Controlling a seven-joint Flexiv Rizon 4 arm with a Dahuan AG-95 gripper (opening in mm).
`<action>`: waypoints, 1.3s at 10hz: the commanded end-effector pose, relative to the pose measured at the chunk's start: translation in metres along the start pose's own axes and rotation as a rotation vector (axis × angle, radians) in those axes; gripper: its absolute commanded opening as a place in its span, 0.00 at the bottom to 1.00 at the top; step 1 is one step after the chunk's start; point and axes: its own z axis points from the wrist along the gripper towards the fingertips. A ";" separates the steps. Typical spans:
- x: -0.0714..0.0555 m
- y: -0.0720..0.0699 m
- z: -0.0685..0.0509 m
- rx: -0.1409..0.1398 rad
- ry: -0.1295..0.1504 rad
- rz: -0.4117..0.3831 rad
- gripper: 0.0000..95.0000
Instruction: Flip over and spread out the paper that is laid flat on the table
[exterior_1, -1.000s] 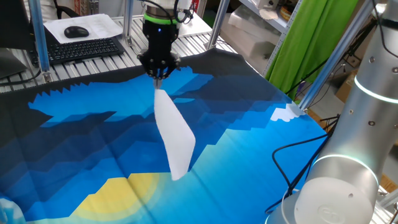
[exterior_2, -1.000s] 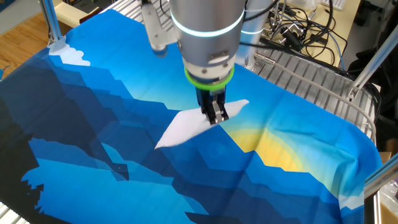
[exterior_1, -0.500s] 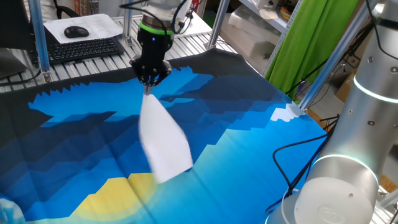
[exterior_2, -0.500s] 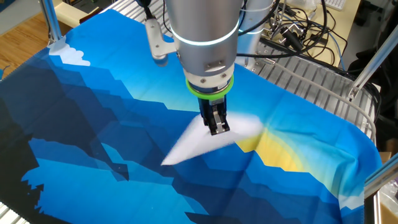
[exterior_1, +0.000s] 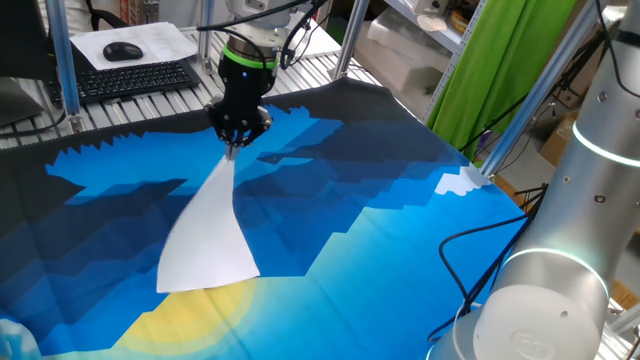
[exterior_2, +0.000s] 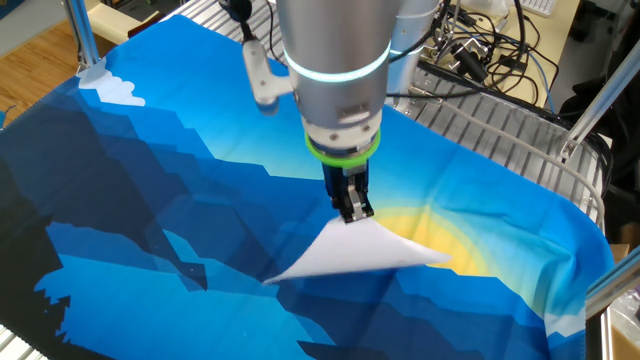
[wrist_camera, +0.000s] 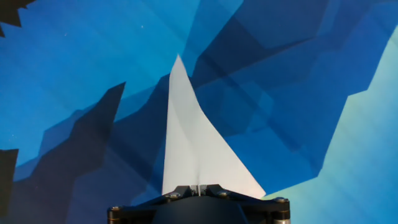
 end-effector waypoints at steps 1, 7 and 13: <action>0.000 -0.001 0.003 -0.013 -0.017 0.022 0.40; -0.007 -0.003 0.008 0.032 -0.051 -0.102 0.00; -0.039 -0.051 0.005 0.103 -0.101 -0.326 0.00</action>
